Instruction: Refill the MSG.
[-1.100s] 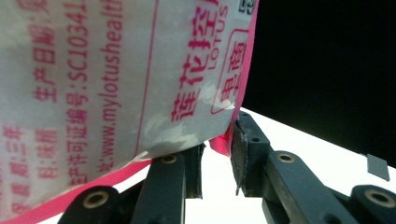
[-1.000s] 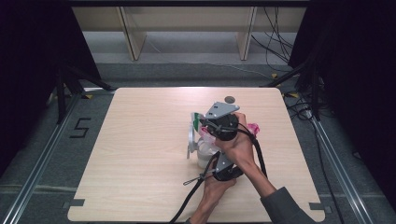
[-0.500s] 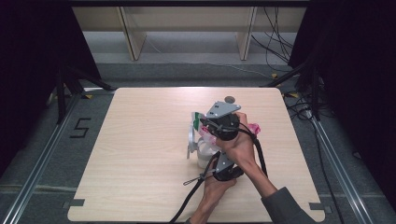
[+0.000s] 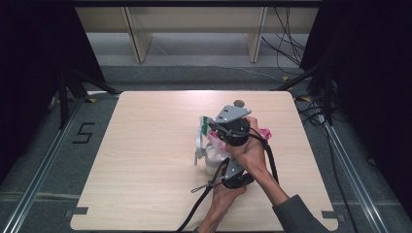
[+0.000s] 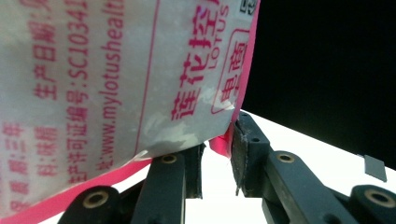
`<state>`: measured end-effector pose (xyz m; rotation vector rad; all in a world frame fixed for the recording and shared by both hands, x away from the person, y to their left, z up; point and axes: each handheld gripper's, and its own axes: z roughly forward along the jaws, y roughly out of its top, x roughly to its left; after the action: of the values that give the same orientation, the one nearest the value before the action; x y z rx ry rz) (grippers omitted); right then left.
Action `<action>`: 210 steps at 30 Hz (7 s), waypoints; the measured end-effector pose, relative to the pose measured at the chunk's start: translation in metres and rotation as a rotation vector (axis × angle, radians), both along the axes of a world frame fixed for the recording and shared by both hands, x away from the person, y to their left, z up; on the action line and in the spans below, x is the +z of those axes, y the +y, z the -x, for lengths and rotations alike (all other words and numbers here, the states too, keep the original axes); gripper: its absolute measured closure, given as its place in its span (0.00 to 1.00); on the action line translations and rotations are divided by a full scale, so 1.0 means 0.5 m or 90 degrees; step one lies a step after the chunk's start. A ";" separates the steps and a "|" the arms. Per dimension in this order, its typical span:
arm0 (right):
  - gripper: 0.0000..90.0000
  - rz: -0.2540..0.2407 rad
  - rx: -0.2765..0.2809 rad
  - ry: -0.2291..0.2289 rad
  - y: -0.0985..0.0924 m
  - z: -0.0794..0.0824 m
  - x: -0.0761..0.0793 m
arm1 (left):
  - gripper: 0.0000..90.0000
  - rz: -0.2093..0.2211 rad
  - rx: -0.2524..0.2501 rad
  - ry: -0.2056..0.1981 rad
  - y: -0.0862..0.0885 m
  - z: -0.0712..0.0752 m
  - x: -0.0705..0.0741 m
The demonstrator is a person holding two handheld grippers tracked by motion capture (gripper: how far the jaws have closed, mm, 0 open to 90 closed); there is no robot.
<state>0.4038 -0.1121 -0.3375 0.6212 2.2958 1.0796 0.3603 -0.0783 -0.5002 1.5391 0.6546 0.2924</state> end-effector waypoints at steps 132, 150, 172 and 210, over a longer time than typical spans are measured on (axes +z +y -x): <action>1.00 0.039 -0.003 0.017 0.030 -0.016 -0.012 | 0.83 -0.038 -0.025 -0.027 0.005 -0.002 0.008; 1.00 0.038 0.003 0.012 0.028 -0.016 -0.012 | 0.83 -0.060 -0.027 -0.028 0.008 -0.002 0.008; 1.00 0.042 0.003 0.011 0.031 -0.016 -0.014 | 0.83 -0.036 -0.019 -0.029 0.002 0.003 0.009; 1.00 0.050 -0.001 0.036 0.036 -0.017 -0.013 | 0.83 -0.021 -0.016 -0.028 -0.001 0.003 0.007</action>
<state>0.4123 -0.0941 -0.3442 0.6303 2.3735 0.9784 0.3588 -0.0787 -0.4967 1.5666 0.5983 0.3176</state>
